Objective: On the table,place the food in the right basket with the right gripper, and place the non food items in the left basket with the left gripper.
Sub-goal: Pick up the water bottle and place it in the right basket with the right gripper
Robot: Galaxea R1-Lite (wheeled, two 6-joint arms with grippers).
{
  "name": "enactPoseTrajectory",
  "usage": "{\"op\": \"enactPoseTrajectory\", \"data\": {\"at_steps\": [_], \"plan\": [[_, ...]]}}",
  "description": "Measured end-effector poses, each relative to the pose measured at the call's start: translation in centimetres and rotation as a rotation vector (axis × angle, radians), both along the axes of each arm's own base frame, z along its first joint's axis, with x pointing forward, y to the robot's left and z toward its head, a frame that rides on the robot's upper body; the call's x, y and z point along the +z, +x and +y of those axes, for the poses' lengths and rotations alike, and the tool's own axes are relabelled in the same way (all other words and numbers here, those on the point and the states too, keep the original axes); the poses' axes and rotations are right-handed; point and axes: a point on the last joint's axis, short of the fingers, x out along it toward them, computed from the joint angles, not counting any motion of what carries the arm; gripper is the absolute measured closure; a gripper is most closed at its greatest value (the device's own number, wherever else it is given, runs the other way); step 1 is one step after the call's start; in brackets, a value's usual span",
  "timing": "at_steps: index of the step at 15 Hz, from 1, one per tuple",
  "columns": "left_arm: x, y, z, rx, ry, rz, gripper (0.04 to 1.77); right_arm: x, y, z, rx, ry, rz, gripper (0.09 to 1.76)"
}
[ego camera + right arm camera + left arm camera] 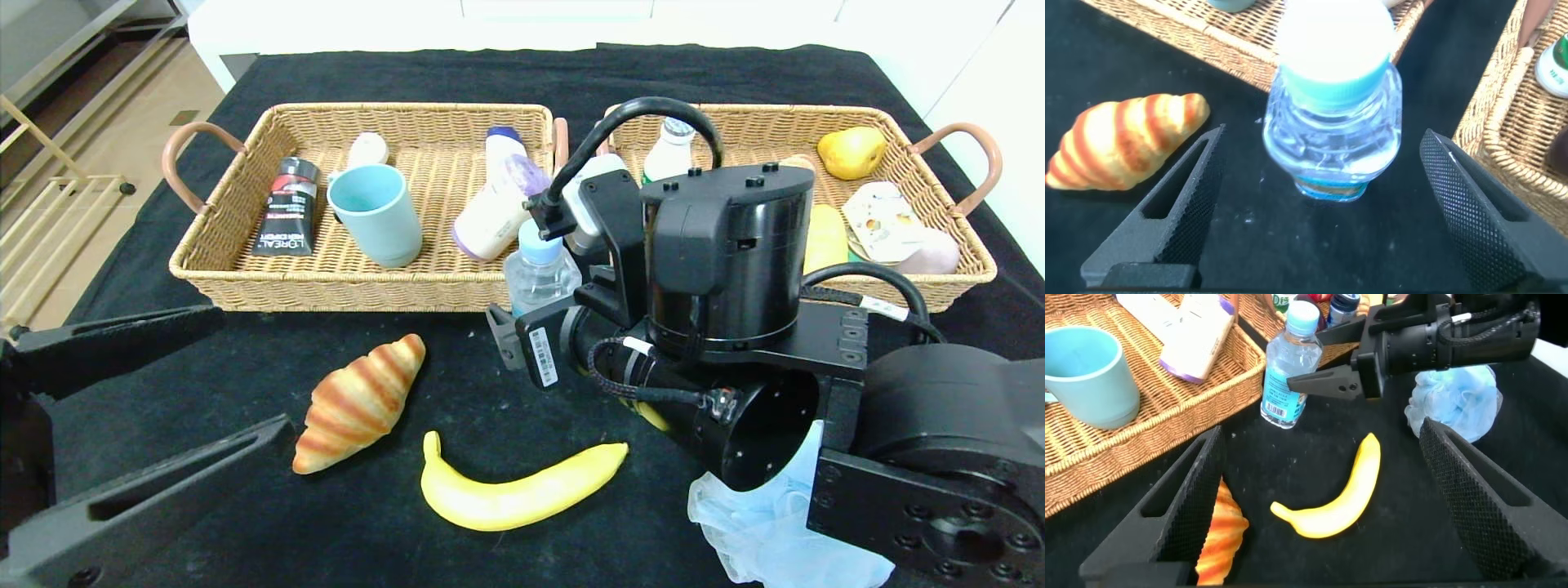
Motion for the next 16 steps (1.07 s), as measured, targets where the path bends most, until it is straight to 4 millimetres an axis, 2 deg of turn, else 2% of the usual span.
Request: {"op": "enactPoseTrajectory", "data": {"at_steps": [14, 16], "plan": [[-0.2, 0.2, -0.1, 0.000, 0.005, 0.011, 0.09, -0.7, 3.1, 0.3, -0.053, 0.025, -0.026, 0.15], [-0.2, 0.2, -0.1, 0.000, 0.006, 0.013, 0.09, -0.8, 3.2, 0.4, -0.052, 0.025, -0.028, 0.47]]}}
